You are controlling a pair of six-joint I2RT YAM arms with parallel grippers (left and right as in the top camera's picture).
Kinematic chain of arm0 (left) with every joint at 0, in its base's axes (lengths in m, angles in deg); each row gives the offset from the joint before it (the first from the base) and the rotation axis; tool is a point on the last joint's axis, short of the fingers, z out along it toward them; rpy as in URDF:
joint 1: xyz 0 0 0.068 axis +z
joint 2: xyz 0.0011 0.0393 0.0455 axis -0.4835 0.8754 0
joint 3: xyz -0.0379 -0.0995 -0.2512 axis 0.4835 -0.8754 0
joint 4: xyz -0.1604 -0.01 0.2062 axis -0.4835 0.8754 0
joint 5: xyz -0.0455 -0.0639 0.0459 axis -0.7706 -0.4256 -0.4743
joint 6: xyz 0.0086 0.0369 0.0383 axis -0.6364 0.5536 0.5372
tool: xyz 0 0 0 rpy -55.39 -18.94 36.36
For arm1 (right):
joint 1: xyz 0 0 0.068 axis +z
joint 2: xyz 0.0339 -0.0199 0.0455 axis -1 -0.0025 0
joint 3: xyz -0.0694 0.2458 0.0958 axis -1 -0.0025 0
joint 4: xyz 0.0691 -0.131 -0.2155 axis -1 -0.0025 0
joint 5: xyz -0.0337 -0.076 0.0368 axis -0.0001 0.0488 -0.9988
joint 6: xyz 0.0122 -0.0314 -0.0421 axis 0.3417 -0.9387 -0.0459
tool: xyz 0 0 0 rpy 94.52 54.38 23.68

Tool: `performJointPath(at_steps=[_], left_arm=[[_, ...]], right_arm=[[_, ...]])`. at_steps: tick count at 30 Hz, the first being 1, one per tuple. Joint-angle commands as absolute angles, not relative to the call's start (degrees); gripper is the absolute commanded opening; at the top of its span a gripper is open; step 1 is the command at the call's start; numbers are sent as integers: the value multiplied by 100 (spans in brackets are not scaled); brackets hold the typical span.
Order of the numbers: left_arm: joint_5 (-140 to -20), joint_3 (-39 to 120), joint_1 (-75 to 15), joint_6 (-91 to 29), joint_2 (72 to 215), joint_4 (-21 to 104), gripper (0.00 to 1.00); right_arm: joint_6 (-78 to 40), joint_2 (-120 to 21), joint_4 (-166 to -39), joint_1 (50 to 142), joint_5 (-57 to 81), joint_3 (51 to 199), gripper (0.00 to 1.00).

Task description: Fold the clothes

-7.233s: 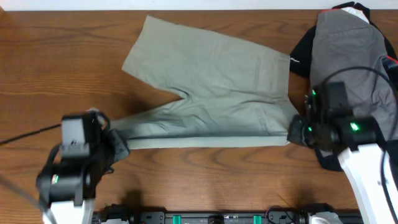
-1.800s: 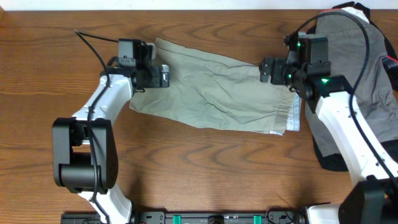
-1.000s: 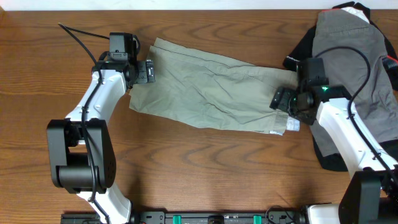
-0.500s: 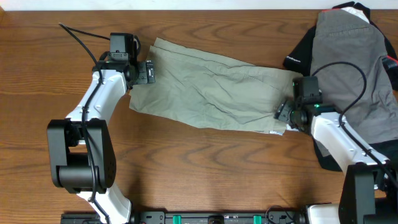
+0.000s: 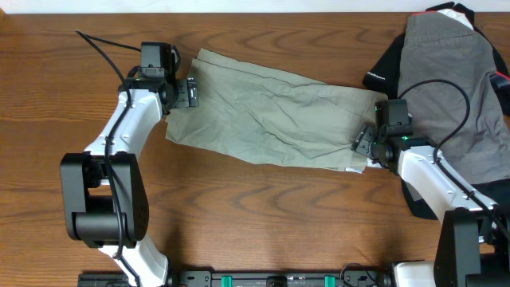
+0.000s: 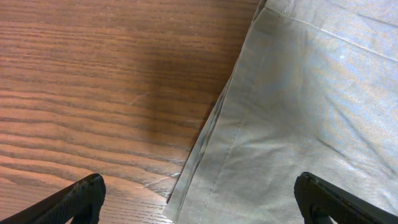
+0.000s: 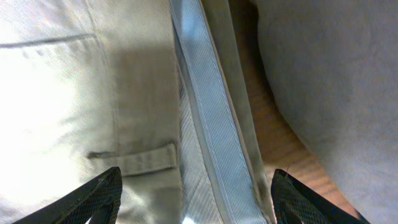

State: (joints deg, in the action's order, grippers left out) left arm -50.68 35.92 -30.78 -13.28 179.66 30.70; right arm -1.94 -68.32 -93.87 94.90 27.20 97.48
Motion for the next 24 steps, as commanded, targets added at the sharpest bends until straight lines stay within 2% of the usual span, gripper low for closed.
performJointPath(at_steps=[1, 11, 16, 24], left_arm=[[-5022, 3684, -3047, -1400, 17977, 3111, 98], [-5020, 3684, -3047, -1398, 17977, 3402, 98], [-5020, 3684, -3047, -1400, 17977, 3430, 98], [-5020, 3684, -3047, -1398, 17977, 3430, 98]], right_arm=[[-207, -6874, -9356, 9319, 2746, 9719, 75], [-111, -6874, -9362, 9243, 2645, 9719, 75], [-24, -6874, -9481, 8897, 2645, 9719, 79], [-273, -6994, -9312, 8445, 2023, 9717, 79]])
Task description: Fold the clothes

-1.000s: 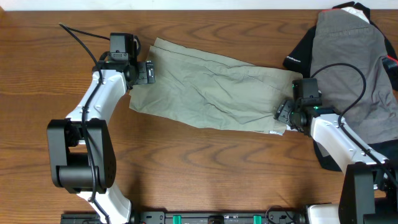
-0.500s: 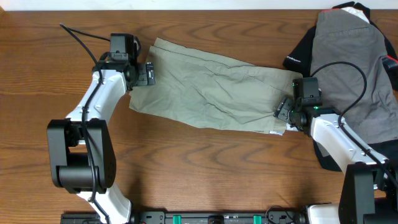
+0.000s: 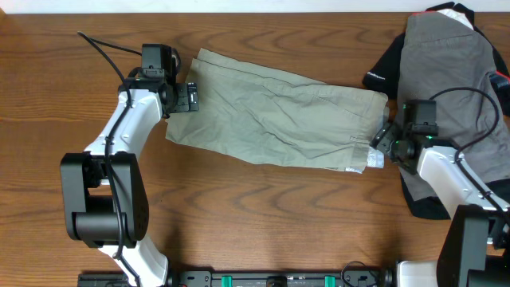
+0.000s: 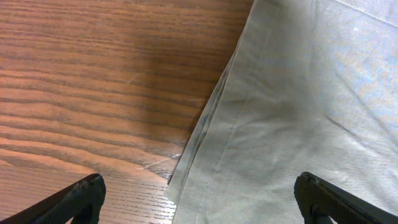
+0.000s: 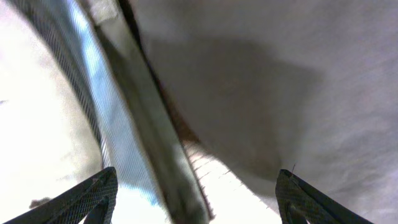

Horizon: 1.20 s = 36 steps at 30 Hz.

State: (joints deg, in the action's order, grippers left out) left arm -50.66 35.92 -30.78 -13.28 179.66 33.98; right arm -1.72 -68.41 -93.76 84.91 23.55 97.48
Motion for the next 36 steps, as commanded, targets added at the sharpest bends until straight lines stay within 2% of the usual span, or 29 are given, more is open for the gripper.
performJointPath(at_steps=[1, 14, 26, 36], left_arm=[[-5020, 3684, -3047, -1398, 17977, 3430, 98], [-5020, 3684, -3047, -1396, 17977, 3430, 98], [-5020, 3684, -3047, -1396, 17977, 3430, 98], [-5020, 3684, -3047, -1396, 17977, 3516, 98]], right_arm=[[-323, -7020, -9277, 8449, 1948, 9715, 79], [-987, -7055, -9078, 8631, 1218, 9717, 79], [-972, -7438, -8871, 8629, 1183, 9715, 77], [-393, -8058, -8274, 8629, 1056, 9715, 57]])
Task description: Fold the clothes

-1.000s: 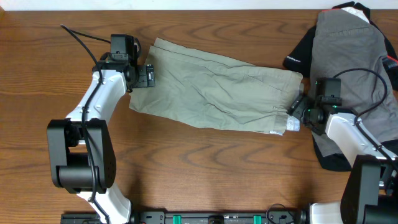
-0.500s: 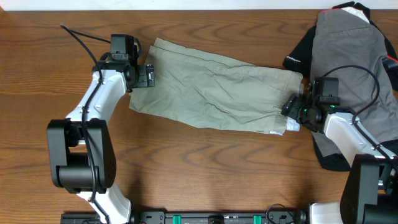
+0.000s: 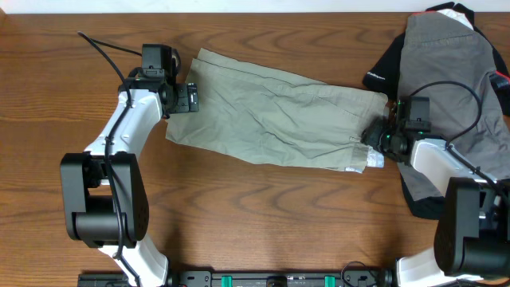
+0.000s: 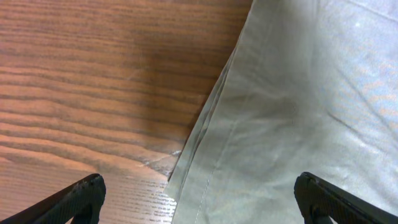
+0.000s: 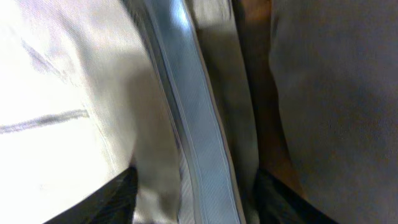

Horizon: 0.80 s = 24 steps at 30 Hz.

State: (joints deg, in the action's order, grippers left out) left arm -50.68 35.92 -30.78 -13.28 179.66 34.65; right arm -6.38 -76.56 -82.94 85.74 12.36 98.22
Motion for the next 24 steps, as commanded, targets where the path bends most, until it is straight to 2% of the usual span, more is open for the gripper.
performJointPath(at_steps=[1, 3, 9, 11, 16, 24], left_arm=[[-5020, 3684, -3047, -1396, 17977, 3516, 98], [-5020, 3684, -3047, -1396, 17977, 3518, 98], [-5020, 3673, -3047, -1394, 17979, 3559, 98], [-5020, 3673, -3047, -1394, 17979, 3559, 98], [-5020, 3673, -3047, -1374, 17979, 3557, 98], [-5042, 3673, -3130, -1379, 17979, 3841, 99]], right_arm=[[-393, -8104, -8217, 8629, 984, 9715, 55], [-408, -8203, -8125, 8629, 764, 9715, 42], [-900, -8310, -8062, 8629, 103, 9719, 16], [-963, -8307, -8101, 8585, -69, 9741, 3], [-1405, -8200, -8709, 8331, -696, 10110, 1], [-2649, -7737, -11476, 7885, -694, 11765, 1]])
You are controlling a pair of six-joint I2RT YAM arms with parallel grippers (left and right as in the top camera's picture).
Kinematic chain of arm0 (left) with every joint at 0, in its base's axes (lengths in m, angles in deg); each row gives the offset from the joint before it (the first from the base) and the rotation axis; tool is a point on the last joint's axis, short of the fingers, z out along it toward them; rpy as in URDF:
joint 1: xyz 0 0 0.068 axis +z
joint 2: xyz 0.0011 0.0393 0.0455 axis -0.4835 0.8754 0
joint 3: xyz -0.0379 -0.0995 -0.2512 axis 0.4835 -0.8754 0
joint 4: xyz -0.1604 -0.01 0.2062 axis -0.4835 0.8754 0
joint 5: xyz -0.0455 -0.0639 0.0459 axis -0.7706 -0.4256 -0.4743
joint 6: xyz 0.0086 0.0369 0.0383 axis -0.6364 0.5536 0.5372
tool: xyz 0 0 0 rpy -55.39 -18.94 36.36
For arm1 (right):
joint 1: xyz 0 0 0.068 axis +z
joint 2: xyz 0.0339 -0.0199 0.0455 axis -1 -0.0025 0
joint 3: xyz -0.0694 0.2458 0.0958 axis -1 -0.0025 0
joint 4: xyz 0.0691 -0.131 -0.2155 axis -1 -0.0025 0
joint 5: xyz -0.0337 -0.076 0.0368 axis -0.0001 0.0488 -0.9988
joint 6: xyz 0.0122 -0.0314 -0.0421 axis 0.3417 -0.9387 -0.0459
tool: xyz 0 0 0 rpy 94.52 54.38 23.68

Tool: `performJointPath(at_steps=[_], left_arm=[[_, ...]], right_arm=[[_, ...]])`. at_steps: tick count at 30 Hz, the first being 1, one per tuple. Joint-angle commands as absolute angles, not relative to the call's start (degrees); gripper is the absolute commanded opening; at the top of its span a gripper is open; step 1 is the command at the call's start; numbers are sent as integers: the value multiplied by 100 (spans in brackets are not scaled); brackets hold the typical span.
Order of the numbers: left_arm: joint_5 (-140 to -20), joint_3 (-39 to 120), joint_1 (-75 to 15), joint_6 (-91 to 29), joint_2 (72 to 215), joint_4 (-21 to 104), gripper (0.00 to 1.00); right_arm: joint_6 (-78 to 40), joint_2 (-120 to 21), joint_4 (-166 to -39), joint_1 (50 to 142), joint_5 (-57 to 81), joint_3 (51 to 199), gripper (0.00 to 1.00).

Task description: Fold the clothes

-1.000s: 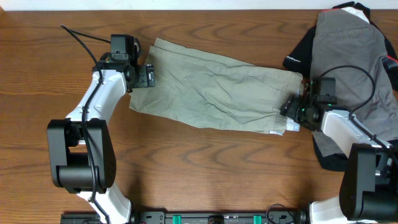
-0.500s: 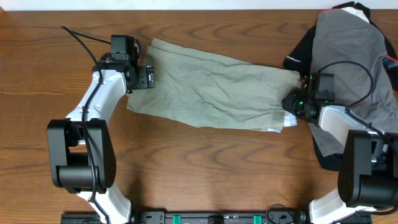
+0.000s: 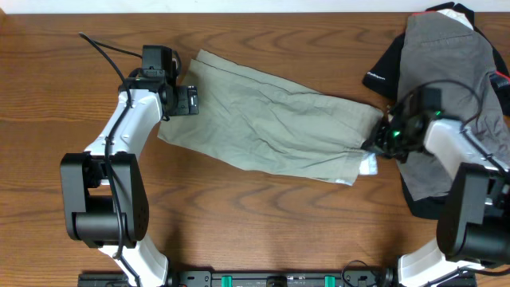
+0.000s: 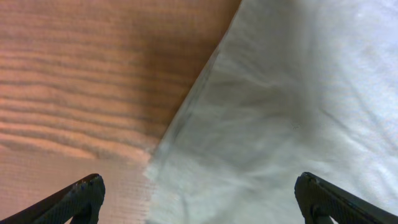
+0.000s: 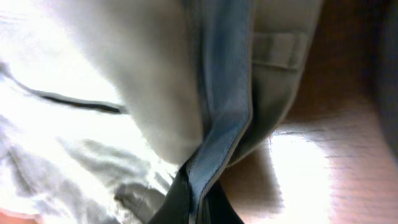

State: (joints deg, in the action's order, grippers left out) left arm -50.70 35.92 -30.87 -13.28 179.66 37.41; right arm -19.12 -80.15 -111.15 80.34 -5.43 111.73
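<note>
Khaki shorts (image 3: 271, 119) lie flat across the middle of the wooden table (image 3: 239, 231), hems at the left and waistband at the right. My left gripper (image 3: 190, 99) stands open over the hem edge; in the left wrist view its fingertips (image 4: 81, 198) straddle the cloth edge (image 4: 186, 155) wide apart. My right gripper (image 3: 374, 146) is at the waistband end. In the right wrist view the right gripper (image 5: 198, 199) is shut on the waistband, whose blue inner lining (image 5: 224, 93) runs between the fingers.
A pile of other clothes lies at the far right: a grey garment (image 3: 450, 72) over a black one (image 3: 382, 68). The right arm reaches across it. A black cable (image 3: 103, 49) trails behind the left arm.
My right gripper has shut on the waistband, which it only straddled before. The shorts have shifted: the waistband end lies lower and the lower hem corner further left. The left gripper stays open at the hem.
The right gripper first stood open over the waistband, then sat off its edge by the grey pile, then was back over it with jaws narrowed. Now it grips the waistband. The left gripper stayed open over the hem edge throughout.
</note>
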Motion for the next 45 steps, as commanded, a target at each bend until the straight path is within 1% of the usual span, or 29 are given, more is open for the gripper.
performJointPath(at_steps=[1, 5, 8, 12, 17, 21, 25, 31, 38, 40, 41, 42, 44, 45], left_arm=[[-5042, 3673, -3154, -1374, 17979, 3887, 99], [-5191, 3673, -3227, -1359, 17979, 3990, 99], [-6093, 3673, -3227, -1092, 17979, 3988, 99], [-6830, 3673, -3227, -1007, 17979, 3968, 99], [-7440, 3673, -3227, -854, 17979, 3988, 99], [-7446, 3673, -3222, -860, 17979, 3970, 99], [-7448, 3673, -3227, -863, 17979, 4025, 99], [-7446, 3673, -3227, -860, 17979, 4189, 99], [-7446, 3673, -3227, -863, 17979, 4187, 100], [-7446, 3673, -3227, -863, 17981, 4228, 94], [-7446, 3669, -3227, -863, 17979, 4250, 88], [-7446, 3660, -3227, -863, 17979, 4274, 79], [-7446, 3634, -3227, -863, 17983, 4313, 45], [-7446, 3599, -3227, -863, 17983, 4313, 35]], right_arm=[[-2745, -7724, -11642, 7848, -696, 11907, 1], [-3459, -7728, -12230, 7652, -484, 12512, 1], [-3855, -7728, -12366, 7641, -196, 12670, 1], [-4229, -7728, -12412, 7619, 296, 12687, 1], [-4546, -7728, -12390, 7700, -17, 13004, 1], [-4533, -7728, -12379, 8119, -377, 13439, 1], [-4128, -7728, -12165, 8760, -423, 13732, 1], [-3389, -7728, -11542, 9776, -445, 13782, 1], [-2935, -7728, -10862, 10736, -412, 13782, 1], [-2837, -7728, -10689, 10845, -417, 13785, 1], [-2812, -7728, -10630, 10862, -417, 13785, 1], [-2788, -7728, -10576, 10862, -417, 13791, 1], [-2777, -7728, -10556, 10821, -417, 13841, 1], [-2780, -7728, -10562, 10790, -415, 13881, 1]])
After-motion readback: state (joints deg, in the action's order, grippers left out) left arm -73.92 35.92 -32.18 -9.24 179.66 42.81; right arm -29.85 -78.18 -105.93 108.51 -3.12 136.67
